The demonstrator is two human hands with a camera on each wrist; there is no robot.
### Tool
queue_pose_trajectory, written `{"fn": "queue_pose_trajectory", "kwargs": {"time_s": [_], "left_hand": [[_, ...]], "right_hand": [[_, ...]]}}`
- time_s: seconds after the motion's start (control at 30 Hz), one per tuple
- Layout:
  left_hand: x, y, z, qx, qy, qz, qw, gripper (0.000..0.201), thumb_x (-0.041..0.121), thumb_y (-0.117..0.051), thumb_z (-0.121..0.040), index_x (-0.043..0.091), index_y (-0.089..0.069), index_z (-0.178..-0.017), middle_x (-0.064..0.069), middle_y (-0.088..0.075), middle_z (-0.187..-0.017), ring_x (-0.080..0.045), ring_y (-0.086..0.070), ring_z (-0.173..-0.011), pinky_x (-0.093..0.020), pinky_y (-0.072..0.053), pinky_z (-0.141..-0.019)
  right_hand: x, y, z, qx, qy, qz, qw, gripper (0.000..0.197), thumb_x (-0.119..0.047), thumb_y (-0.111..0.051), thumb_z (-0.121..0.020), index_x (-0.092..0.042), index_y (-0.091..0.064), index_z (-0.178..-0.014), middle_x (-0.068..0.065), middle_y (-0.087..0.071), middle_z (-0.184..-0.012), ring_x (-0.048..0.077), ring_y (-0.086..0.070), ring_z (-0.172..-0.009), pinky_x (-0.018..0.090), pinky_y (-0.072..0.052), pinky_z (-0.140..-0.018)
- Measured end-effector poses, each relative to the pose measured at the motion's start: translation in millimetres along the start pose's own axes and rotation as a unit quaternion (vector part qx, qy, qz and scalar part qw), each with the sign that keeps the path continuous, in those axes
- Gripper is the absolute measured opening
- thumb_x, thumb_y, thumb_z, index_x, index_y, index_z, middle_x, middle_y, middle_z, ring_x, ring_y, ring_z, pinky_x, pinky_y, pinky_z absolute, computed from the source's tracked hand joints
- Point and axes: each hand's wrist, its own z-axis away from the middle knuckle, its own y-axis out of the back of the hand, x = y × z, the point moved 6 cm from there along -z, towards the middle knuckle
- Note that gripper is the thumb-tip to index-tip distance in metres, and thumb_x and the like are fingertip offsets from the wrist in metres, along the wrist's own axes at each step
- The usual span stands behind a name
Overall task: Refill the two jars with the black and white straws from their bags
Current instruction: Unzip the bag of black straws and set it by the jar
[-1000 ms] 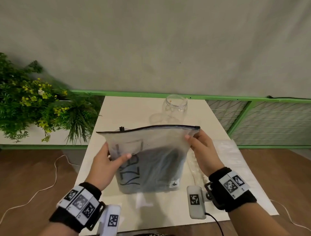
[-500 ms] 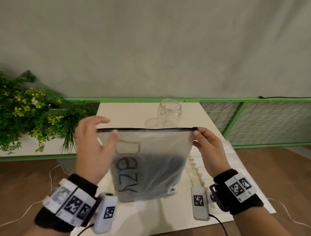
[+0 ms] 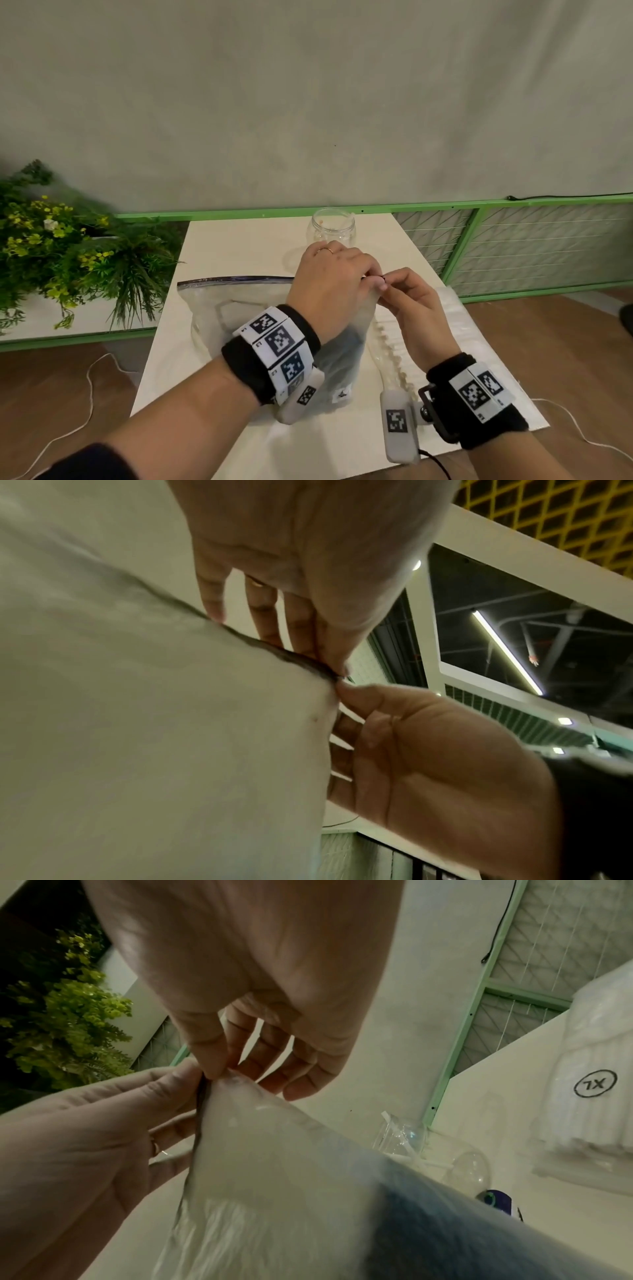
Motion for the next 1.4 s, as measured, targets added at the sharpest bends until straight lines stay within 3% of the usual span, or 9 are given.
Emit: {"fn": "queue_pose_trajectory", "kwargs": {"time_s": [0.07,0.23,0.6,0.77,0.9,1.03,1.17,1.33,1.4], "left_hand": [[1.8,-2.1,0.7,0.012,-0.013,-0.047,0.999,0.032,0.048,-0.032,-0.092,0.031,-0.06,-0.087,0.014,-0.064,-0.086,-0.014,-0.055,-0.086,-0.034,-0.04,-0.087],[-24.4,4.1,12.1,0.015,0.019,-0.094,0.995,0.028,0.043,-0.032,-0.094,0.029,-0.056,-0.088,0.011,-0.059,-0.085,-0.017,-0.053,-0.082,-0.033,-0.037,-0.082],[-146.5,74.9,87.3,0.04,0.178,-0.193,0.964,0.008,0.029,-0.056,-0.09,0.024,-0.06,-0.084,0.003,-0.062,-0.082,-0.026,-0.056,-0.077,-0.04,-0.042,-0.074],[-141.8,79.4,95.4,0.04,0.207,-0.139,0.967,0.01,0.027,-0.058,-0.088,0.024,-0.058,-0.098,0.002,-0.059,-0.094,-0.026,-0.055,-0.088,-0.04,-0.041,-0.078],[-84.0,70.5,76.1,0.023,0.137,-0.086,0.986,0.031,0.033,-0.06,-0.083,0.027,-0.052,-0.112,0.006,-0.054,-0.107,-0.016,-0.049,-0.099,-0.039,-0.039,-0.089],[-49.2,39.8,52.6,-0.06,0.112,-0.124,0.984,0.033,0.045,-0.052,-0.087,0.034,-0.045,-0.117,0.013,-0.056,-0.107,-0.014,-0.049,-0.103,-0.037,-0.035,-0.093],[-53.4,31.2,48.1,-0.084,0.126,-0.089,0.984,0.02,0.041,-0.05,-0.09,0.034,-0.047,-0.108,0.014,-0.052,-0.095,-0.013,-0.052,-0.095,-0.034,-0.038,-0.087],[-46.0,32.9,47.6,-0.13,0.085,-0.093,0.983,0.002,0.032,-0.051,-0.083,0.032,-0.049,-0.082,0.012,-0.042,-0.086,-0.012,-0.041,-0.084,-0.029,-0.029,-0.074],[-43.6,31.8,48.5,-0.149,0.073,-0.097,0.981,0.006,0.032,-0.05,-0.08,0.031,-0.044,-0.078,0.012,-0.043,-0.08,-0.011,-0.039,-0.078,-0.03,-0.027,-0.073]], "right_hand": [[-2.1,-0.7,-0.3,0.008,0.004,-0.007,1.0,0.012,-0.021,-0.072,-0.081,-0.019,-0.064,-0.072,0.013,-0.059,-0.081,0.024,-0.054,-0.085,0.039,-0.045,-0.084],[-5.6,5.6,-4.1,0.055,0.011,-0.028,0.998,0.031,0.007,-0.052,-0.089,-0.017,-0.055,-0.07,0.005,-0.057,-0.072,0.015,-0.055,-0.073,0.025,-0.046,-0.072],[-2.7,25.8,-13.5,0.099,0.006,-0.079,0.992,0.041,0.005,-0.045,-0.092,-0.025,-0.056,-0.067,-0.002,-0.055,-0.077,0.011,-0.053,-0.074,0.026,-0.045,-0.075],[-6.2,17.2,-10.1,0.054,-0.009,-0.093,0.994,0.024,-0.002,-0.05,-0.089,-0.021,-0.055,-0.076,0.0,-0.056,-0.081,0.015,-0.058,-0.075,0.022,-0.05,-0.067],[-6.9,14.8,-5.3,0.037,-0.026,-0.105,0.993,0.008,-0.02,-0.065,-0.072,-0.023,-0.059,-0.076,0.001,-0.056,-0.081,0.017,-0.059,-0.074,0.023,-0.049,-0.062],[-11.2,13.0,-0.3,0.035,-0.02,-0.092,0.995,0.026,0.001,-0.046,-0.091,-0.019,-0.056,-0.078,-0.002,-0.06,-0.076,0.014,-0.062,-0.07,0.021,-0.049,-0.059],[-17.5,15.4,4.8,0.021,-0.023,-0.085,0.996,0.023,-0.001,-0.05,-0.088,-0.02,-0.057,-0.076,0.004,-0.055,-0.08,0.016,-0.059,-0.074,0.024,-0.051,-0.065],[-26.7,18.1,9.8,0.022,0.031,0.086,0.996,0.023,0.004,-0.051,-0.092,-0.019,-0.056,-0.09,-0.001,-0.059,-0.095,0.011,-0.058,-0.087,0.03,-0.045,-0.081],[-47.2,5.6,13.9,0.014,0.148,0.291,0.945,0.026,-0.002,-0.054,-0.089,-0.024,-0.053,-0.104,-0.002,-0.056,-0.113,0.01,-0.053,-0.109,0.028,-0.04,-0.094]]}}
